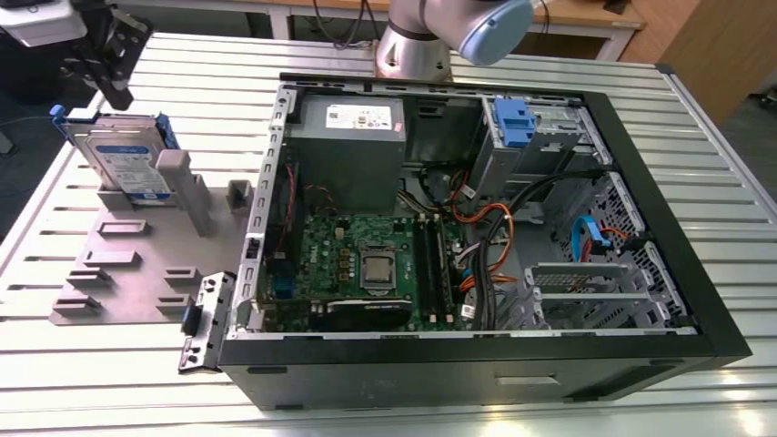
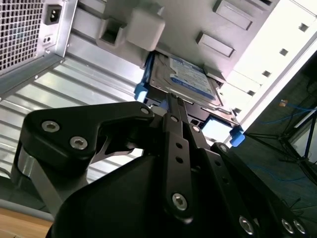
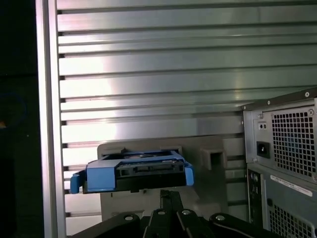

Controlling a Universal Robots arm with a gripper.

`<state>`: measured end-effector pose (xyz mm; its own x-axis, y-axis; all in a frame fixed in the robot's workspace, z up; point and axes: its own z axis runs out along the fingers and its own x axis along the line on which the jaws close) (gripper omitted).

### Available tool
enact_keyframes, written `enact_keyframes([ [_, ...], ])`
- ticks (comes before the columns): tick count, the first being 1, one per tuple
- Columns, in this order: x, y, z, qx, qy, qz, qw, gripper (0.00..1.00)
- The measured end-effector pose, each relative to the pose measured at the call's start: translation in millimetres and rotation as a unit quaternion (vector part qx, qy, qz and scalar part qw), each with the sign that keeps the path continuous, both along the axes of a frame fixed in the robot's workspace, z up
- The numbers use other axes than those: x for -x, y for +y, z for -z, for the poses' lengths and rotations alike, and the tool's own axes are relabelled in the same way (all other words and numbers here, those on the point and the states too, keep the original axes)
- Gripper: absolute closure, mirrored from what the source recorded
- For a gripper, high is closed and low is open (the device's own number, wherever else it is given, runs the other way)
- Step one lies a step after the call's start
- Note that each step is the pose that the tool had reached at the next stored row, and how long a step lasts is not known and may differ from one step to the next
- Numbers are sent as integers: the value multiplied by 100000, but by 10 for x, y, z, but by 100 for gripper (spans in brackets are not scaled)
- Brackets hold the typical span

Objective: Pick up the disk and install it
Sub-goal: 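Reach for the disk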

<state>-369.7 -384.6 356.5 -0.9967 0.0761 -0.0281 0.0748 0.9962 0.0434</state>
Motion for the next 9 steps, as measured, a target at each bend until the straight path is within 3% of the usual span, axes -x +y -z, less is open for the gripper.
enact_keyframes([
  [9,182,51,103,102,53,4,100000,89],
])
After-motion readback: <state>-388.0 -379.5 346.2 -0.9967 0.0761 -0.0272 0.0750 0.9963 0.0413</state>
